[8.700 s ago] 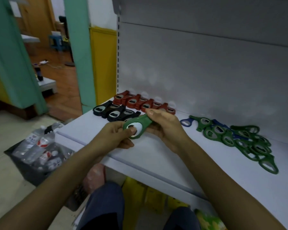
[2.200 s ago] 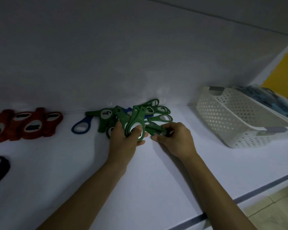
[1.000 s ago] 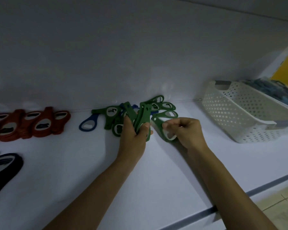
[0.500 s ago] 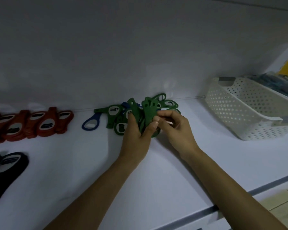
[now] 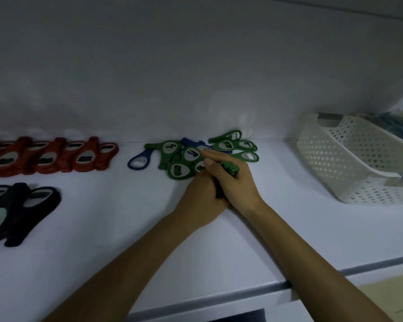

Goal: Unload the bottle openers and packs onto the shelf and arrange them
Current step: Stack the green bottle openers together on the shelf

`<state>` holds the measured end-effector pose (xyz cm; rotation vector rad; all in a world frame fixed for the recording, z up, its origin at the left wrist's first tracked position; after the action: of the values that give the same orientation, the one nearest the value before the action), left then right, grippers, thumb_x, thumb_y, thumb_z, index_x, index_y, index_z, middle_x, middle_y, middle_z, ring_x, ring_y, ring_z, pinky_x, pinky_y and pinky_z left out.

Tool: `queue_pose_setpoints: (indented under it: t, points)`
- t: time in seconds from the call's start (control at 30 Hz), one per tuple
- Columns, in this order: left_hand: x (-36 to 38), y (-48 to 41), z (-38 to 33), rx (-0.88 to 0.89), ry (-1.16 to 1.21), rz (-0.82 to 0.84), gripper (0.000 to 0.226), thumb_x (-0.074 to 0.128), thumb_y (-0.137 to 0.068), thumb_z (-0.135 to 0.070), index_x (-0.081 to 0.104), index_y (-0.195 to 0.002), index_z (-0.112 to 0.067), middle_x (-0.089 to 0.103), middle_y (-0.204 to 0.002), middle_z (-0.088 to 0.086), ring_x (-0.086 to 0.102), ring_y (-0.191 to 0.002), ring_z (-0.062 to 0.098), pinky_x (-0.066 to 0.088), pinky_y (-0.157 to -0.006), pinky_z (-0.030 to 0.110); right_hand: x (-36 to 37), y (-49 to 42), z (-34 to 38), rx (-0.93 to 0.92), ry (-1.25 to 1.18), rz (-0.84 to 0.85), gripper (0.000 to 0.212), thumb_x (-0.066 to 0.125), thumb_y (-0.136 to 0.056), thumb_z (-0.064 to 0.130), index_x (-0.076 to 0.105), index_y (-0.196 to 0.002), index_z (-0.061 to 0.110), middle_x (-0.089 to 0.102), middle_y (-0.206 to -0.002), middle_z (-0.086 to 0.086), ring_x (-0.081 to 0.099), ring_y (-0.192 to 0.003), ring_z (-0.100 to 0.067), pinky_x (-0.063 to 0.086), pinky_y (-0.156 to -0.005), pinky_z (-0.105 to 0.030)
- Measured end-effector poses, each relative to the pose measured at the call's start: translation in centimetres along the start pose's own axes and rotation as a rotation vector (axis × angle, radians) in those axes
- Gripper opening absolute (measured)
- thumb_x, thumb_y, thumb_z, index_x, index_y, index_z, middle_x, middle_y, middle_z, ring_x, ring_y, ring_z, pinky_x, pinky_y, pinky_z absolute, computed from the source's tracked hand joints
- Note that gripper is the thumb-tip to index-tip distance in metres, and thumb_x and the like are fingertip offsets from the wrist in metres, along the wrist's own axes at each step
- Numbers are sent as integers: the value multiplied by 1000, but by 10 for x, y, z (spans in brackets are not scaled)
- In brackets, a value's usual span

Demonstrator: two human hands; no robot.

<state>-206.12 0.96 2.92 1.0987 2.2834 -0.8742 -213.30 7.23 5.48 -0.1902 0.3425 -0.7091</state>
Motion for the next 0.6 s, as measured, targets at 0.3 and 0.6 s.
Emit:
queue_pose_setpoints:
  t: [0.3, 0.6]
  points:
    - [-48, 41, 18, -101, -267, -105, 47, 69, -80, -24, 56, -120, -4, 61, -117, 14, 57, -107, 29, 46, -89, 35, 53, 8, 18, 35, -172, 166, 12, 68, -87, 26, 74, -97, 23, 73, -96, 8, 66, -86, 3, 49, -78, -12]
    - [-106, 98, 28, -142, 24, -280, 29, 53, -95, -25, 42, -121, -32, 59, -89, -27, 61, -80, -9, 45, -67, 4, 114, 10, 58, 347, -625, 246, 20, 73, -81, 22, 74, -95, 9, 75, -94, -7, 71, -91, -18, 57, -77, -29]
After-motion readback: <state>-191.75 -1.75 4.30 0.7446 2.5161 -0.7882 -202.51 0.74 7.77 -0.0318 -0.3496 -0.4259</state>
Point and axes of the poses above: each hand's wrist, its own y-axis away from the middle knuckle, its own x-axis out of the palm, z = x × y, the point moved 1 cm from there along -y, towards the middle knuckle
